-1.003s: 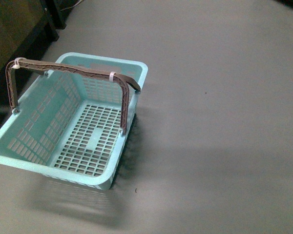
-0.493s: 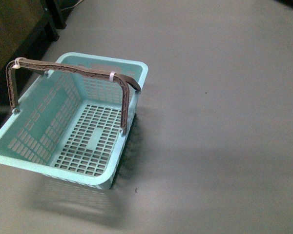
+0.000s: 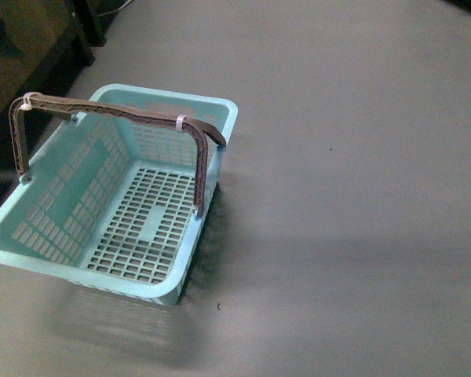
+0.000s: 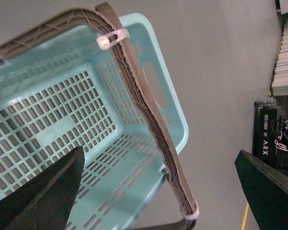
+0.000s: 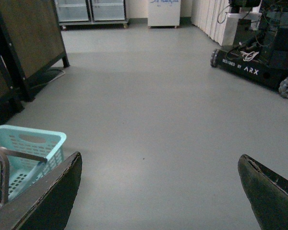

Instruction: Pick mango and avocado into basket

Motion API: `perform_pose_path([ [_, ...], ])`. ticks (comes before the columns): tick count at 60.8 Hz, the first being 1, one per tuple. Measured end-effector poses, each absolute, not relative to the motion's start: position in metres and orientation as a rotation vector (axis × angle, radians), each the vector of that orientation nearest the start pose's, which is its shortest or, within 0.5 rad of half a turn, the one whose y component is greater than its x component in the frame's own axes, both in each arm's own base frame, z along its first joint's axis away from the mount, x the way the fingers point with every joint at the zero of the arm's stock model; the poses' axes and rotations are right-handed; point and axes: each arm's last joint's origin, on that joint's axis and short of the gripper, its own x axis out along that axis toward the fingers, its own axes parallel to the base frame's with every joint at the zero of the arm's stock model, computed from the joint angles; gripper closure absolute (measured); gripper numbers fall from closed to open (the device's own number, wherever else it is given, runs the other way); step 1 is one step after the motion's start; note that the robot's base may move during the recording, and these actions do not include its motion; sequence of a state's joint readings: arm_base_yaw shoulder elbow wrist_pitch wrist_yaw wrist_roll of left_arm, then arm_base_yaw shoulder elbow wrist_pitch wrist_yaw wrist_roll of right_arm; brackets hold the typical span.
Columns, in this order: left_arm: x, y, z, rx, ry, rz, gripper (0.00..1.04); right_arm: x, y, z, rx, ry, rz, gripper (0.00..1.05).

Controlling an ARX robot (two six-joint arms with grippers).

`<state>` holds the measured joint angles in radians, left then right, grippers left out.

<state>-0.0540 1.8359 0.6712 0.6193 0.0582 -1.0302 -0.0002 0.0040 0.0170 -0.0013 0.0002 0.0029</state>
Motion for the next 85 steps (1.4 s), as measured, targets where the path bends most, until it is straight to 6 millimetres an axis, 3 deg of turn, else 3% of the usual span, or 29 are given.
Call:
perform_pose_path([
  [18, 0.398, -0.067, 0.068, -1.075, 0.634, 0.189, 0.08, 0.097, 0.000, 0.169, 0.003, -0.012, 0.000, 0.09],
  [31, 0.422, -0.086, 0.052, -1.114, 0.648, 0.208, 0.08, 0.097, 0.000, 0.169, 0.003, -0.012, 0.000, 0.09],
  [42, 0.441, -0.089, 0.049, -1.147, 0.617, 0.229, 0.08, 0.097, 0.000, 0.169, 0.003, -0.012, 0.000, 0.09],
  [45, 0.445, -0.089, 0.047, -1.148, 0.616, 0.236, 0.16, 0.097, 0.000, 0.169, 0.003, -0.012, 0.000, 0.09],
  [56, 0.450, -0.090, 0.041, -1.151, 0.633, 0.261, 0.46, 0.097, 0.000, 0.169, 0.003, -0.012, 0.000, 0.09],
  [64, 0.451, -0.090, 0.041, -1.259, 0.633, 0.298, 0.73, 0.097, 0.000, 0.169, 0.003, -0.012, 0.000, 0.09],
  [73, 0.448, -0.089, 0.045, -1.253, 0.626, 0.307, 0.74, 0.097, 0.000, 0.169, 0.003, -0.012, 0.000, 0.09],
  [85, 0.420, -0.083, 0.065, -1.267, 0.611, 0.318, 0.75, 0.097, 0.000, 0.169, 0.003, -0.012, 0.000, 0.09],
])
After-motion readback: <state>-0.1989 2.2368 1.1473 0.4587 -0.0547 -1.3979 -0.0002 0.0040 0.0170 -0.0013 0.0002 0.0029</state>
